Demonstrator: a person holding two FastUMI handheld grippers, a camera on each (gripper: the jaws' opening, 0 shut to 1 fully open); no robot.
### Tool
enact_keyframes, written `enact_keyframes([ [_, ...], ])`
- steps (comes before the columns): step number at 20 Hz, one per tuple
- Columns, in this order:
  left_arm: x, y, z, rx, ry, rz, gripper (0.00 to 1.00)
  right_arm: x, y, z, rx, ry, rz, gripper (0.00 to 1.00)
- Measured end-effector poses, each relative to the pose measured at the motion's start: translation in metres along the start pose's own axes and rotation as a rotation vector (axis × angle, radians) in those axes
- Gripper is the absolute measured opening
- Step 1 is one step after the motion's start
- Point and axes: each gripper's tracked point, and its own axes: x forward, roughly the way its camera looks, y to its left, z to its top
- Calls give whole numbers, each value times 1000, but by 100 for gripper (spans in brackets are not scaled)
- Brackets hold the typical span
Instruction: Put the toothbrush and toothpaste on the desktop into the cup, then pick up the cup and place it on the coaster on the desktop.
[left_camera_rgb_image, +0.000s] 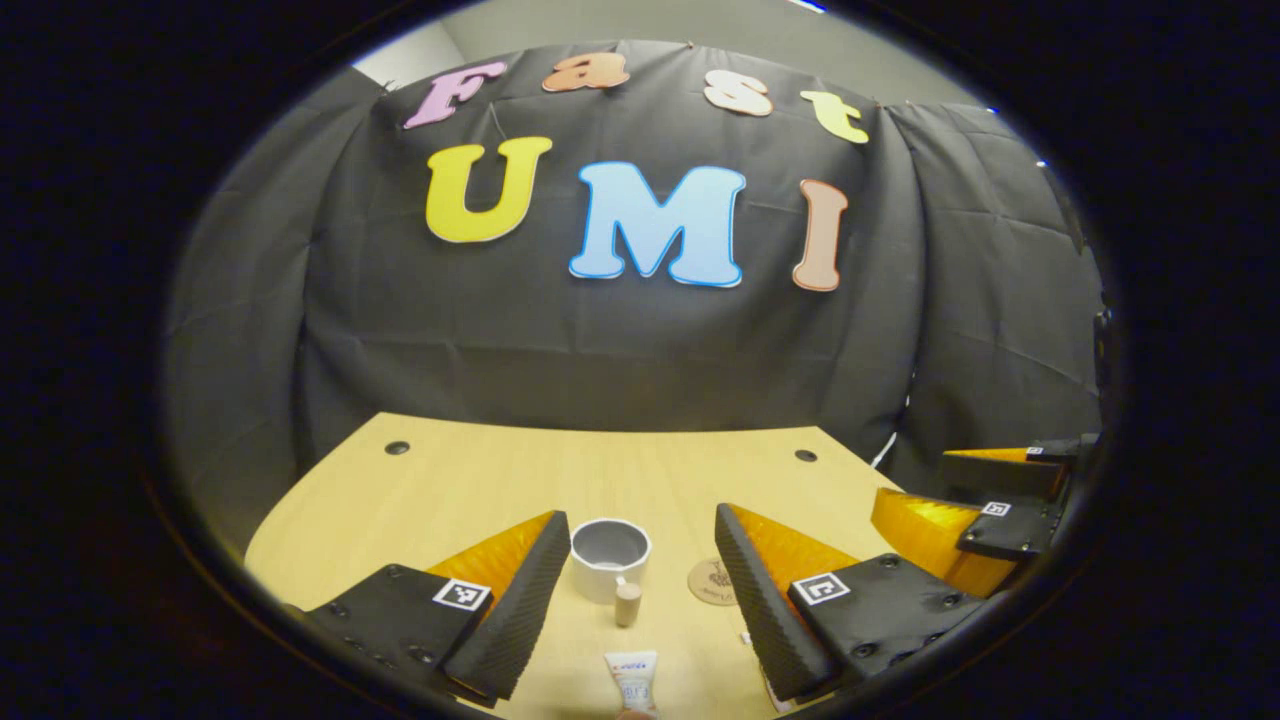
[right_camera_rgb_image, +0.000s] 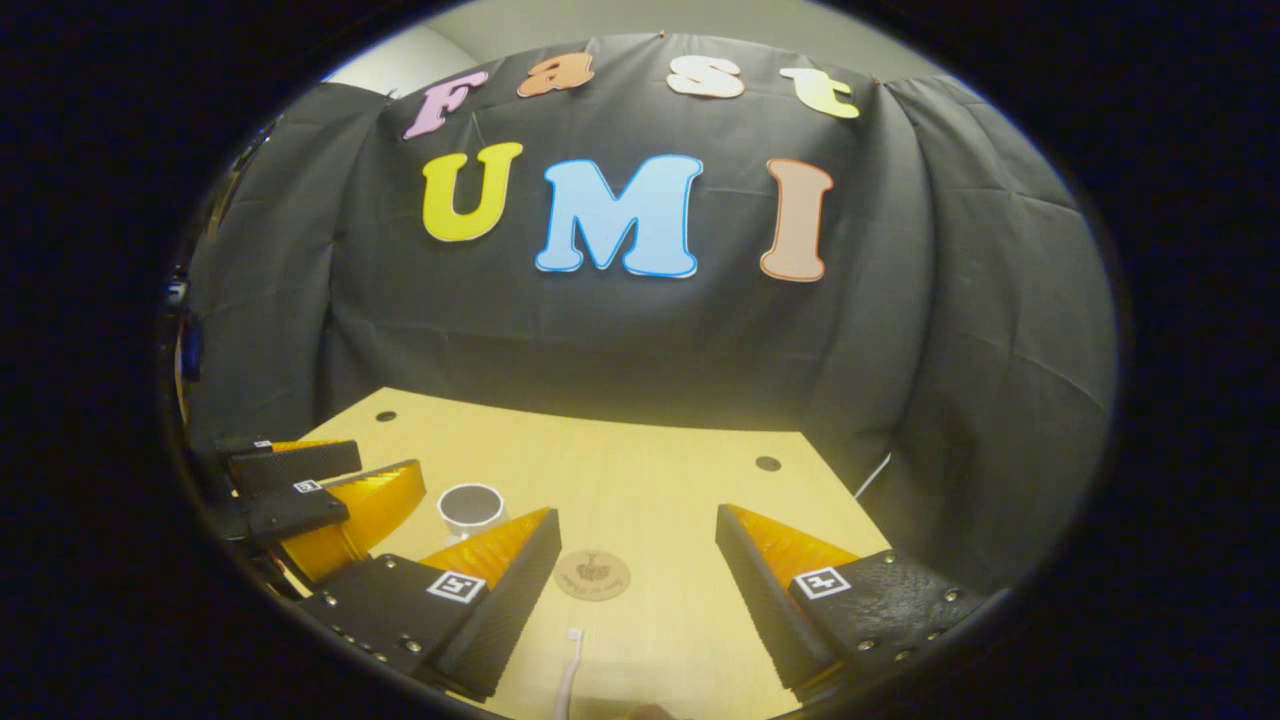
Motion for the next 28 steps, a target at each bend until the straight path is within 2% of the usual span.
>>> enact_keyframes([
  [6, -15, -4, -37, -42, 194, -16, 94, 14, 10, -54, 30, 217, 40, 96],
  [13, -9, -5, -101, -94, 431, -17, 94, 9, 30, -109, 75, 481, 106, 96],
  [20, -19, 13, -150, -90, 647, 26, 95, -4, 47, -152, 86, 710, 152, 97],
  [25, -25, 0, -188, -100, 837, 28, 96, -9, 59, -191, 90, 841, 180, 94],
  [28, -23, -11, -196, -111, 911, 21, 96, -11, 65, -206, 92, 904, 194, 94],
])
